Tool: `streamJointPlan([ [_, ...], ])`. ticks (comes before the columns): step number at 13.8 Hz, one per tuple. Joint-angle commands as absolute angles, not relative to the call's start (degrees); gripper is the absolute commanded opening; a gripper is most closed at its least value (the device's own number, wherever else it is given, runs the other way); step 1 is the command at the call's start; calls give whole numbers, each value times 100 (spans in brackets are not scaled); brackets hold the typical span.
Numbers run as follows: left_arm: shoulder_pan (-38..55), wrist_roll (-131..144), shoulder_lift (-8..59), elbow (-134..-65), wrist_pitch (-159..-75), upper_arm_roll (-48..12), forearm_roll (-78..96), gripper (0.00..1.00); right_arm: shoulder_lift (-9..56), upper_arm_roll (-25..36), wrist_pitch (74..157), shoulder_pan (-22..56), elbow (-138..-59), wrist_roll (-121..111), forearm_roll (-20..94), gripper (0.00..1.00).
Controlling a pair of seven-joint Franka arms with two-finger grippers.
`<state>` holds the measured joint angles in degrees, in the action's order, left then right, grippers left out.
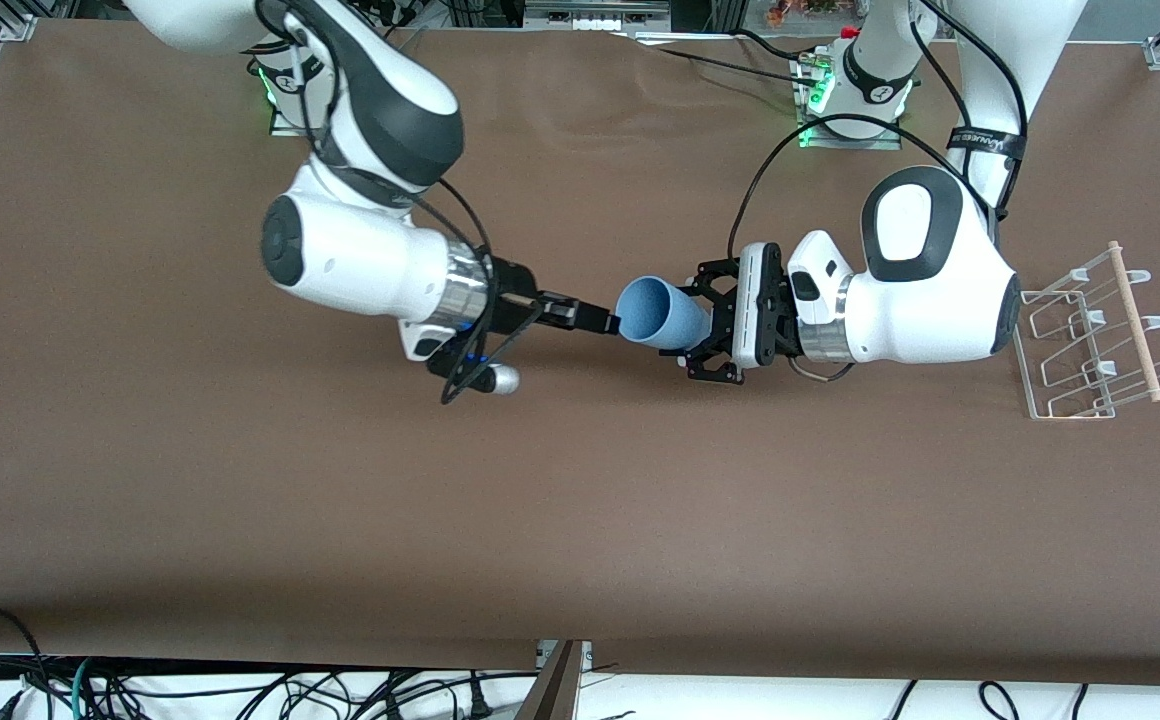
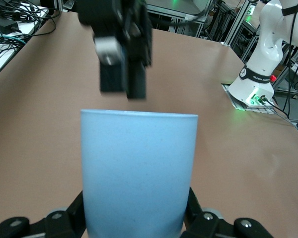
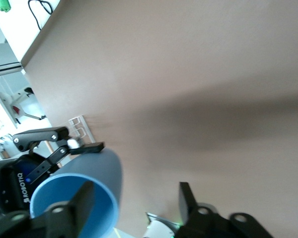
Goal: Transfer cup to left arm and place on rack
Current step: 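Grasp the cup body with the left gripper beside the right gripper, then carry the cup to the rack with the left gripper while the right retracts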
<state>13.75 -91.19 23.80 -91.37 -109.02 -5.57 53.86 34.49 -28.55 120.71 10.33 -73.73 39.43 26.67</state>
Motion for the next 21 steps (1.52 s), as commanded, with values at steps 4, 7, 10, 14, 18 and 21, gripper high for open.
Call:
streamJointPlan([
  [4,1248,-7929,2083,-9062,-10100,-519,3790,0,2708,-1375,9593,694,-7383,1657,2716,100],
  [7,1204,-7140,1899,-8966,-9451,-501,2352,0,2462,-530,8870,694,-7453,618,2165,100],
  [10,1230,-6042,1820,-8842,-8922,-562,357,0,2233,-308,8710,659,-7505,132,954,100],
  [14,1266,-5107,1889,-8859,-8282,-580,-1490,0,1890,-316,8824,484,-7796,141,-121,100],
  [18,1257,-4940,2397,-8895,-7148,-554,-3826,3,1241,-308,8868,335,-7883,211,-334,100],
  [21,968,-4520,2926,-9078,-6786,-440,-4788,8,828,-308,8868,132,-8182,141,-325,100],
])
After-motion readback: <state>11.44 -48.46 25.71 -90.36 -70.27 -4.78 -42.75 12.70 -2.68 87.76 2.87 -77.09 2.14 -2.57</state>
